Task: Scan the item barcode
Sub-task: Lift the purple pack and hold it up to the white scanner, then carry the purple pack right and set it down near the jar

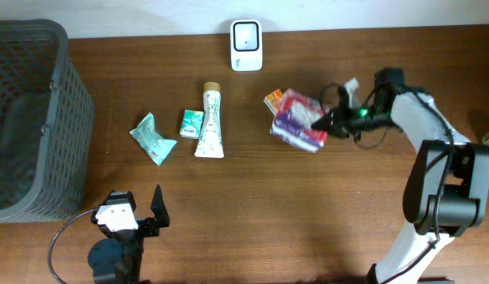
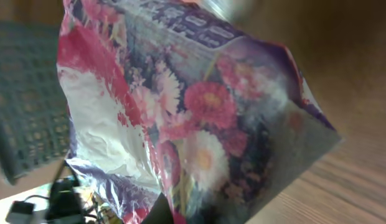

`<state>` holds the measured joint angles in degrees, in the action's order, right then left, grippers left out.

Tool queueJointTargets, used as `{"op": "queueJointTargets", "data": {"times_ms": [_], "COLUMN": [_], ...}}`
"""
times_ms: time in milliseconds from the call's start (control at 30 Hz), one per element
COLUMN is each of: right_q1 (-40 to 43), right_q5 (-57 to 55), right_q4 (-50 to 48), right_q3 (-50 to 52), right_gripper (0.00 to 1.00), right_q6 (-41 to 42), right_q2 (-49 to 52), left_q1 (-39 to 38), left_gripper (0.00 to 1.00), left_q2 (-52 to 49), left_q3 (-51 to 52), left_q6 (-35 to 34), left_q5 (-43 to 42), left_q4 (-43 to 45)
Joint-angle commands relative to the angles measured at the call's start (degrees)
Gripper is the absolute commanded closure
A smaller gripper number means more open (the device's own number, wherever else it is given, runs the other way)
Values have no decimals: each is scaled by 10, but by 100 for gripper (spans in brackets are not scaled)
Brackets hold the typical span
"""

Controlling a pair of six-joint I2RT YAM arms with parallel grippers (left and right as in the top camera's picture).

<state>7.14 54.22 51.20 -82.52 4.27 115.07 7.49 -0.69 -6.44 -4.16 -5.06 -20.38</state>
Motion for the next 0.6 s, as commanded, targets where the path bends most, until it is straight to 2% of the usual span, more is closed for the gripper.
{"op": "queueJointTargets", "data": {"times_ms": [0,133,267,400,567], "right_q1": [-4,-15,-54,-127,-210], "right_q5": [62,32,-123,-274,-465], "right_q4": [-5,-144,-260,-373,-487], "right_q3": [-91,-123,-123,-123,-123], "right_gripper": [96,96,96,96,96], "right_q6": [15,136,271,295,373], "right_q2": [-34,-34,-30,-18,25], "left_q1": [2,2,2,2,2], "left_gripper": [1,1,1,1,1], "left_q2": [3,3,3,3,3], "left_q3": [1,1,1,1,1], "left_q6": [-5,-5,-5,-5,-5], "left_q5": [4,4,4,4,4], "left_q4": [-3,-3,-3,-3,-3]}}
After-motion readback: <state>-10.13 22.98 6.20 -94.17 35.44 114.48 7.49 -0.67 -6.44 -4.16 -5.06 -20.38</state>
